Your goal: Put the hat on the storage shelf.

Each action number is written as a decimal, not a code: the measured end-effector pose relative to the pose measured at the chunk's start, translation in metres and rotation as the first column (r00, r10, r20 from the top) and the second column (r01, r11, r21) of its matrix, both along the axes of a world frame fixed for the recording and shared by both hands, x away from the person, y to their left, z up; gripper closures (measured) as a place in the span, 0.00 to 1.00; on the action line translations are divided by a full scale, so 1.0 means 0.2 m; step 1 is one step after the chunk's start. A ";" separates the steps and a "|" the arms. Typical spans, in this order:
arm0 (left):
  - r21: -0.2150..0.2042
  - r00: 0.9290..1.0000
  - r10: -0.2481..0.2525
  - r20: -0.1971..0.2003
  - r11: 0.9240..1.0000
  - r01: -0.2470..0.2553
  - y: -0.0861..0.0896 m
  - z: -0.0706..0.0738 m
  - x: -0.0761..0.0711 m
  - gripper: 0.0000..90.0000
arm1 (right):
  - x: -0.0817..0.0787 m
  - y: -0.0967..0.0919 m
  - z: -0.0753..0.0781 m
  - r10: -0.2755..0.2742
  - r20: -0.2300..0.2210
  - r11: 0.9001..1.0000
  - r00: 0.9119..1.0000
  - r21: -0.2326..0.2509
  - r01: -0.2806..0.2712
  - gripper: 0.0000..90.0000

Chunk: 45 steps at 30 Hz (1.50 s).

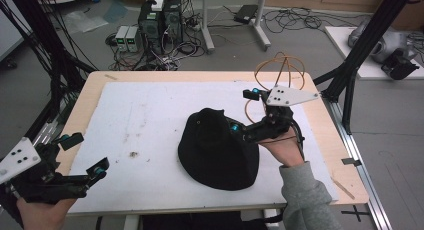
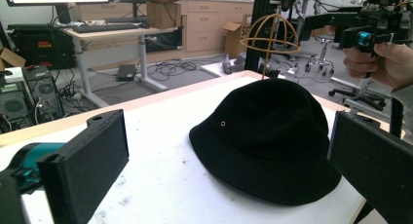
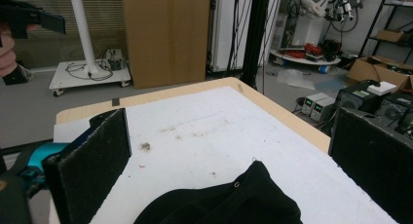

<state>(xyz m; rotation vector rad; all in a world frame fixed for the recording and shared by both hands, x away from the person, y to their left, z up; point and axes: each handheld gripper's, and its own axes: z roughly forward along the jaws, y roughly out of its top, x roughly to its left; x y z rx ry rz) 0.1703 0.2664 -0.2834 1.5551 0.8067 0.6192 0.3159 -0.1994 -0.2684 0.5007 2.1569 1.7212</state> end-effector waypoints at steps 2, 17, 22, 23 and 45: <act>0.001 1.000 -0.002 0.000 1.000 0.002 0.00 0.00 0.00 0.02 | 0.00 0.00 0.00 -0.005 -0.002 1.000 1.000 -0.002 0.005 0.01; 0.007 1.000 -0.005 -0.002 1.000 0.005 -0.01 0.00 0.01 0.02 | 0.04 0.07 -0.16 -0.051 -0.050 0.998 0.997 -0.035 0.049 0.01; 0.005 1.000 -0.006 -0.004 1.000 0.006 -0.01 -0.01 0.01 0.02 | 0.05 0.10 -0.23 -0.052 -0.070 0.998 0.996 -0.048 0.049 0.01; 0.005 1.000 -0.007 -0.004 1.000 0.007 -0.01 -0.01 0.01 0.02 | 0.05 0.10 -0.24 -0.051 -0.070 0.998 0.996 -0.051 0.048 0.01; 0.005 1.000 -0.011 -0.007 1.000 0.011 -0.02 -0.01 0.02 0.02 | 0.10 0.15 -0.37 -0.100 -0.129 0.994 0.987 -0.067 0.092 0.01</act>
